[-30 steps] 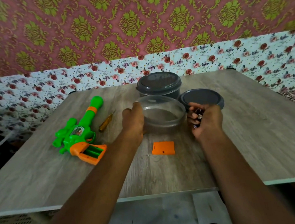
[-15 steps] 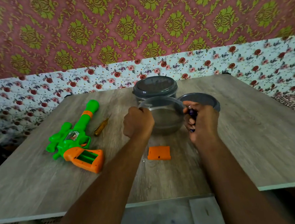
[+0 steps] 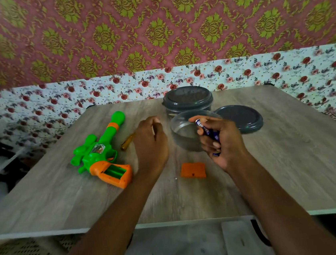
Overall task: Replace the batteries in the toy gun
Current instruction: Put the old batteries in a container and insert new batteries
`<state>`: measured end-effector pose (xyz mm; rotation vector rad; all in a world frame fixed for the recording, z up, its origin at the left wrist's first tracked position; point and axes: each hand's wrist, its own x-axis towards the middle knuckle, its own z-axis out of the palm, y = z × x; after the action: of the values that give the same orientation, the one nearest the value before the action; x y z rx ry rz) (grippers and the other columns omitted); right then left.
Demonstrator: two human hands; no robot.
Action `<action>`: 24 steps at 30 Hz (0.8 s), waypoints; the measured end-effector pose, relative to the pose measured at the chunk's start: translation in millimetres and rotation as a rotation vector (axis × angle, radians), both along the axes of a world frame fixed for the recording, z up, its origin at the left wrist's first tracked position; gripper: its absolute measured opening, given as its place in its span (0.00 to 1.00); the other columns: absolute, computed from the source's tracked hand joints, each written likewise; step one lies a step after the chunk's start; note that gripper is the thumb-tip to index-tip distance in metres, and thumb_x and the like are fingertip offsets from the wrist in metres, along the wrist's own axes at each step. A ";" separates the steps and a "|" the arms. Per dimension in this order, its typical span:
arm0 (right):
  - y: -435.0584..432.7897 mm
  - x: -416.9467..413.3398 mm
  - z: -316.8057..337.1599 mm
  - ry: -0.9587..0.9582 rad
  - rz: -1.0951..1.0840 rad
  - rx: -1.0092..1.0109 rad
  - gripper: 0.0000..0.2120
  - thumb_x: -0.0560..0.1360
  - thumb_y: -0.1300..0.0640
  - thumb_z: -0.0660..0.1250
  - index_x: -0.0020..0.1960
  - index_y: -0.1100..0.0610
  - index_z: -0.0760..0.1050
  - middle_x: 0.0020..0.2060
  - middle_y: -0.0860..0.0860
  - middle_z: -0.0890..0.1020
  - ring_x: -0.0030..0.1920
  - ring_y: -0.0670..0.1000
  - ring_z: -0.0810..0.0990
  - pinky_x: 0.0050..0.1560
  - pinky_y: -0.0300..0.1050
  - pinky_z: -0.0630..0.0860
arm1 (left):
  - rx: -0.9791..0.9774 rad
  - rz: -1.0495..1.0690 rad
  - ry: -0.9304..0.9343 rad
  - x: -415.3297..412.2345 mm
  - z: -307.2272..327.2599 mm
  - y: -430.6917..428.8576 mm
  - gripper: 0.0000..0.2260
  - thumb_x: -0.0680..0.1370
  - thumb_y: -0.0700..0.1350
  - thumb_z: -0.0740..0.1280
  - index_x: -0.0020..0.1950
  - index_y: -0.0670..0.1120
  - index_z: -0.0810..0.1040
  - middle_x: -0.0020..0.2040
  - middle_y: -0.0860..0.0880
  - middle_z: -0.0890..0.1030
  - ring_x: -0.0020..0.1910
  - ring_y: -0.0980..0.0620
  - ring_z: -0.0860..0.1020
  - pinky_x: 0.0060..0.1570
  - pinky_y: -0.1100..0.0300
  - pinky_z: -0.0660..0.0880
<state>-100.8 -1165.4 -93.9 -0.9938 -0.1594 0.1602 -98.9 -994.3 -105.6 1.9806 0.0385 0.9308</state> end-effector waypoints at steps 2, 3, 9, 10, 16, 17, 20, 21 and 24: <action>10.7 -8.8 3.4 0.002 0.065 -0.089 0.15 0.82 0.64 0.56 0.54 0.63 0.81 0.33 0.53 0.76 0.19 0.43 0.60 0.19 0.34 0.55 | 0.037 0.032 -0.057 -10.9 0.7 20.9 0.14 0.81 0.44 0.61 0.56 0.41 0.84 0.50 0.44 0.85 0.51 0.49 0.81 0.52 0.54 0.75; 16.3 -12.5 5.0 -0.006 0.087 -0.121 0.15 0.82 0.64 0.56 0.52 0.62 0.82 0.33 0.53 0.76 0.19 0.43 0.60 0.19 0.35 0.55 | 0.048 0.050 -0.052 -14.0 -0.7 31.8 0.13 0.80 0.43 0.62 0.57 0.42 0.84 0.52 0.45 0.86 0.53 0.49 0.81 0.54 0.56 0.75; 66.2 -26.6 4.3 -0.105 0.140 -0.303 0.10 0.81 0.66 0.63 0.55 0.67 0.83 0.34 0.60 0.79 0.18 0.45 0.61 0.23 0.36 0.55 | 0.127 0.261 0.089 -38.1 -11.7 103.0 0.16 0.70 0.38 0.68 0.57 0.43 0.85 0.56 0.43 0.85 0.57 0.41 0.80 0.60 0.52 0.75; 73.0 -27.4 2.7 -0.120 0.125 -0.333 0.09 0.80 0.67 0.64 0.54 0.69 0.81 0.33 0.62 0.79 0.18 0.46 0.61 0.24 0.37 0.55 | 0.146 0.303 0.157 -39.0 -13.1 111.1 0.18 0.69 0.42 0.68 0.58 0.45 0.85 0.57 0.44 0.85 0.57 0.39 0.81 0.59 0.48 0.76; 124.0 -32.0 -3.3 -0.166 0.072 -0.464 0.09 0.75 0.68 0.73 0.44 0.72 0.75 0.30 0.64 0.80 0.17 0.46 0.62 0.23 0.33 0.57 | 0.027 0.472 0.539 -52.6 -14.6 130.1 0.31 0.69 0.61 0.73 0.67 0.50 0.72 0.68 0.42 0.67 0.70 0.35 0.64 0.67 0.37 0.65; 130.6 -31.3 -4.9 -0.173 0.069 -0.476 0.08 0.74 0.68 0.74 0.41 0.70 0.77 0.30 0.64 0.80 0.16 0.46 0.63 0.22 0.32 0.58 | -0.023 0.480 0.549 -52.0 -15.0 131.6 0.35 0.66 0.63 0.75 0.67 0.49 0.69 0.68 0.40 0.65 0.70 0.34 0.64 0.67 0.36 0.65; 142.5 -27.8 -14.3 -0.226 0.065 -0.520 0.08 0.73 0.65 0.77 0.38 0.66 0.81 0.27 0.60 0.80 0.18 0.45 0.65 0.21 0.33 0.60 | -0.118 0.458 0.600 -48.5 -13.0 133.5 0.43 0.62 0.63 0.78 0.68 0.47 0.63 0.68 0.36 0.66 0.70 0.32 0.64 0.68 0.37 0.64; 145.2 -27.0 -17.5 -0.256 0.058 -0.551 0.08 0.72 0.63 0.78 0.38 0.66 0.83 0.26 0.57 0.80 0.19 0.44 0.66 0.22 0.34 0.62 | -0.137 0.449 0.601 -46.2 -12.9 134.3 0.44 0.62 0.62 0.78 0.69 0.46 0.62 0.68 0.35 0.68 0.70 0.32 0.65 0.68 0.38 0.64; 151.4 -24.3 -27.0 -0.332 0.010 -0.666 0.10 0.75 0.56 0.77 0.39 0.61 0.86 0.22 0.49 0.78 0.21 0.42 0.69 0.27 0.37 0.66 | -0.195 0.440 0.576 -41.9 -10.7 135.5 0.47 0.60 0.59 0.80 0.69 0.44 0.58 0.66 0.34 0.71 0.69 0.32 0.69 0.66 0.42 0.69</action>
<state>-125.1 -1014.0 -120.9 -1.6827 -0.4327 0.0531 -140.8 -858.8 -116.2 2.0256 0.8842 0.5588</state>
